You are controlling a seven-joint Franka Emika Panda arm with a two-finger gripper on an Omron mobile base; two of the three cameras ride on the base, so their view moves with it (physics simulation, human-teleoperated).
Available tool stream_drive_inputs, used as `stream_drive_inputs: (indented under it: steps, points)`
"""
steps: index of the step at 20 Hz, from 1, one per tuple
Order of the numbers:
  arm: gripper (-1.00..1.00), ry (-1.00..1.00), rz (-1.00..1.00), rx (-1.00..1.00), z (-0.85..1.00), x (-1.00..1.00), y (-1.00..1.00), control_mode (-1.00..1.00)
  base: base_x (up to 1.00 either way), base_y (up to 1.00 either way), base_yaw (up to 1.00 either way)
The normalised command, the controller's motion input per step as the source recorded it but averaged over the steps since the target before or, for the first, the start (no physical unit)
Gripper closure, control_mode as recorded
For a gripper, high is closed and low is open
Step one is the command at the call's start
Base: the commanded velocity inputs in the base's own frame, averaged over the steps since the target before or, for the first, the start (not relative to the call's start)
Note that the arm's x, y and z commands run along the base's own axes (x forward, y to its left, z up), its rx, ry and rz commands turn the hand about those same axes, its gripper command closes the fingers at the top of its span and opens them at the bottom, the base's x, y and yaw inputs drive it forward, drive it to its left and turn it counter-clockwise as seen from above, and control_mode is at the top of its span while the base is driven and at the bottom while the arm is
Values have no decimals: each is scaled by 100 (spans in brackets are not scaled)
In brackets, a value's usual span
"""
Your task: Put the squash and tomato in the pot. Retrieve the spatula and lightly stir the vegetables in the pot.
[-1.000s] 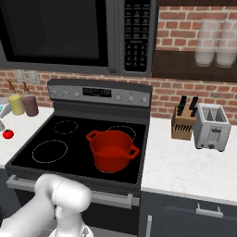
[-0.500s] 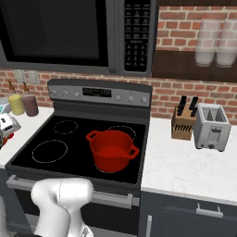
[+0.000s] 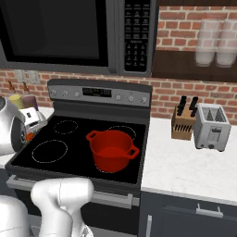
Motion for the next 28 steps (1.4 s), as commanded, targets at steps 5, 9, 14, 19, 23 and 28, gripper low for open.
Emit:
stream_drive_inputs:
  steps: [5, 9, 14, 19, 23, 28]
  points:
    - [100, 3, -40, -5, 16, 0, -100, -100, 0, 0, 0]
    - [100, 1, -45, 0, 10, 0, -100, -100, 0, 0, 0]
    - [100, 0, -41, 2, 11, 0, -100, -100, 0, 0, 0]
    - [100, 0, -20, 17, 1, 16, -100, -100, 0, 0, 0]
    - [100, 0, -3, 17, -6, 49, -85, -100, 0, 0, 0]
    - [100, 0, 0, 8, -28, 62, -45, -100, 0, 0, 0]
